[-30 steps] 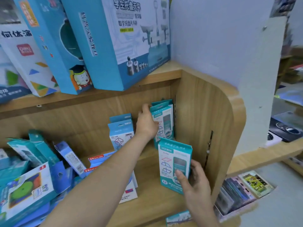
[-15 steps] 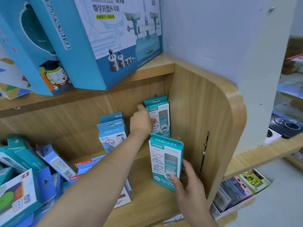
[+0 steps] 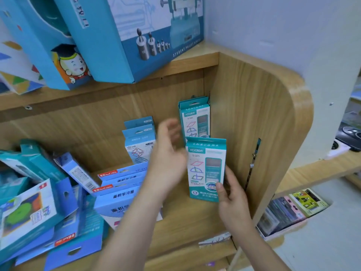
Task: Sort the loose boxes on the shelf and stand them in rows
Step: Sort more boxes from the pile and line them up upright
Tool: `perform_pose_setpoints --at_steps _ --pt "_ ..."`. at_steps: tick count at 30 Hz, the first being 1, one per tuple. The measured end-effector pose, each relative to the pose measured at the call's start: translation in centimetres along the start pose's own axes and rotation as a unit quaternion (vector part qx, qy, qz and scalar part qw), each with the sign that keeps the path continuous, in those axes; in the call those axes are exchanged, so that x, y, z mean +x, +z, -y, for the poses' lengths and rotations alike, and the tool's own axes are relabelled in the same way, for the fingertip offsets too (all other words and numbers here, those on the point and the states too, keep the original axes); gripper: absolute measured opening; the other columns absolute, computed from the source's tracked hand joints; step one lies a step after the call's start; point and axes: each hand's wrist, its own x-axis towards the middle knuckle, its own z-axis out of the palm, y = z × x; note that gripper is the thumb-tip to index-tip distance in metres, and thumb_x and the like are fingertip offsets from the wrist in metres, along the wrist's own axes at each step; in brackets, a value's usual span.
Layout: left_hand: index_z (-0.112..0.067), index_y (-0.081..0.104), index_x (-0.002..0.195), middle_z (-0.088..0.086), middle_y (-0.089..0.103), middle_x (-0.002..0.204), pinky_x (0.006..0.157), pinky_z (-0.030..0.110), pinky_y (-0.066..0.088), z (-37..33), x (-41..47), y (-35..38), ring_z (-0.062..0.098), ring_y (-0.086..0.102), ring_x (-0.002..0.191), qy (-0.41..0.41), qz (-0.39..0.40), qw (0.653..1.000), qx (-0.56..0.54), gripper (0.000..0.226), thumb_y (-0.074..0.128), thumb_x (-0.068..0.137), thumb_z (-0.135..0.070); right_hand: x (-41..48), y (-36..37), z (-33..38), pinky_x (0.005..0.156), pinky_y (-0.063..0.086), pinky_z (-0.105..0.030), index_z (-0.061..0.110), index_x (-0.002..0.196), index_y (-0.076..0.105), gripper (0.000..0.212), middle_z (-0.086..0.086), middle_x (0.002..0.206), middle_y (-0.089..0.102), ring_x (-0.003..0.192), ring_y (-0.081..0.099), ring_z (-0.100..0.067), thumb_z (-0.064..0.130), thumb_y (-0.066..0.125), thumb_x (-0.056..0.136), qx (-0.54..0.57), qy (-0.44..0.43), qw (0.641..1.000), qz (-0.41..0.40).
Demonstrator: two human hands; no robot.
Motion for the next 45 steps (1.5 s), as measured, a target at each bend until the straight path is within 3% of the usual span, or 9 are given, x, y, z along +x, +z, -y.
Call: perform_pose_setpoints --at_steps 5,8,12,17,23,28,32,39,45 --pt "-0.031 0.043 0.123 -0.024 0.061 0.116 0.093 0.027 0.047 7.5 -5.1 3.4 -0.003 0.056 0.109 -0.082 0.069 0.994 0.031 0.04 0.058 0.091 -0.014 0.5 -0.5 0.8 0.094 0.042 -0.009 0.045 0.129 0.041 0.054 0.025 0.122 0.057 0.11 0.051 0.015 0.002 0.046 0.096 0.002 -0.018 1.0 0.017" --pt "-0.026 0.052 0.113 -0.012 0.065 0.114 0.086 0.031 0.048 9.8 -5.8 4.2 0.012 0.06 0.108 -0.121 0.025 0.983 0.132 0.021 0.056 0.093 -0.023 0.4 -0.5 0.5 0.102 0.04 -0.017 0.047 0.133 0.033 0.063 0.018 0.127 0.05 0.117 0.045 0.013 0.001 0.049 0.093 -0.063 -0.05 0.997 0.012" --pt "-0.023 0.054 0.101 -0.004 0.069 0.108 0.084 0.036 0.051 9.9 -3.9 4.9 0.018 0.064 0.102 -0.116 -0.055 0.986 0.107 0.015 0.058 0.091 -0.014 0.1 -0.2 0.4 0.109 0.038 -0.041 0.032 0.149 0.014 0.075 0.009 0.15 0.028 0.137 0.033 -0.009 0.003 0.051 0.091 -0.11 -0.102 0.988 0.026" --pt "-0.01 0.055 0.106 0.01 0.069 0.106 0.072 0.032 0.046 9.1 0.7 5.3 0.03 0.062 0.098 -0.083 -0.098 0.978 0.165 0.015 0.056 0.092 -0.013 1.4 -0.1 1.7 0.111 0.034 -0.039 0.041 0.148 0.007 0.081 0.013 0.153 0.021 0.139 0.024 -0.002 0.006 0.053 0.09 -0.126 -0.119 0.982 0.072" --pt "-0.008 0.049 0.12 0.014 0.067 0.111 0.07 0.03 0.04 9.6 3.0 6.0 0.034 0.06 0.102 -0.113 -0.058 0.963 0.237 0.026 0.05 0.095 -0.013 3.2 0.8 2.9 0.113 0.031 -0.038 0.049 0.144 0.008 0.079 0.013 0.154 0.023 0.139 0.023 -0.002 0.009 0.052 0.092 -0.091 -0.074 0.989 0.087" --pt "-0.015 0.03 0.136 0.014 0.066 0.108 0.072 0.032 0.046 9.4 4.2 6.0 0.033 0.062 0.092 -0.099 -0.016 0.973 0.208 0.048 0.048 0.092 -0.011 5.3 1.7 4.1 0.112 0.027 -0.025 0.04 0.148 0.014 0.069 0.012 0.151 0.031 0.134 0.03 0.0 0.015 0.049 0.095 -0.039 -0.034 0.995 0.087" --pt "-0.01 0.025 0.137 0.016 0.063 0.111 0.083 0.039 0.048 8.3 5.9 6.2 0.037 0.061 0.1 -0.121 0.034 0.963 0.238 0.053 0.05 0.091 -0.018 6.6 2.3 5.0 0.116 0.025 -0.034 0.04 0.147 0.018 0.062 0.012 0.151 0.032 0.138 0.03 -0.003 0.018 0.046 0.097 -0.01 -0.023 0.996 0.084" --pt "-0.007 0.059 0.102 0.019 0.068 0.102 0.073 0.036 0.047 8.3 6.7 5.4 0.039 0.062 0.094 -0.102 -0.004 0.941 0.324 0.023 0.047 0.094 -0.025 8.5 3.1 6.3 0.112 0.034 -0.038 0.039 0.147 0.021 0.056 0.01 0.149 0.037 0.135 0.037 -0.008 0.025 0.044 0.099 0.004 -0.02 0.997 0.073" --pt "-0.017 0.063 0.107 0.01 0.071 0.095 0.068 0.031 0.048 7.7 6.3 5.0 0.033 0.065 0.089 -0.013 -0.093 0.955 0.283 0.021 0.053 0.092 -0.027 9.8 4.0 7.5 0.11 0.037 -0.043 0.038 0.149 0.006 0.061 0.004 0.151 0.03 0.136 0.035 -0.016 0.03 0.041 0.099 -0.033 -0.008 0.997 0.071"
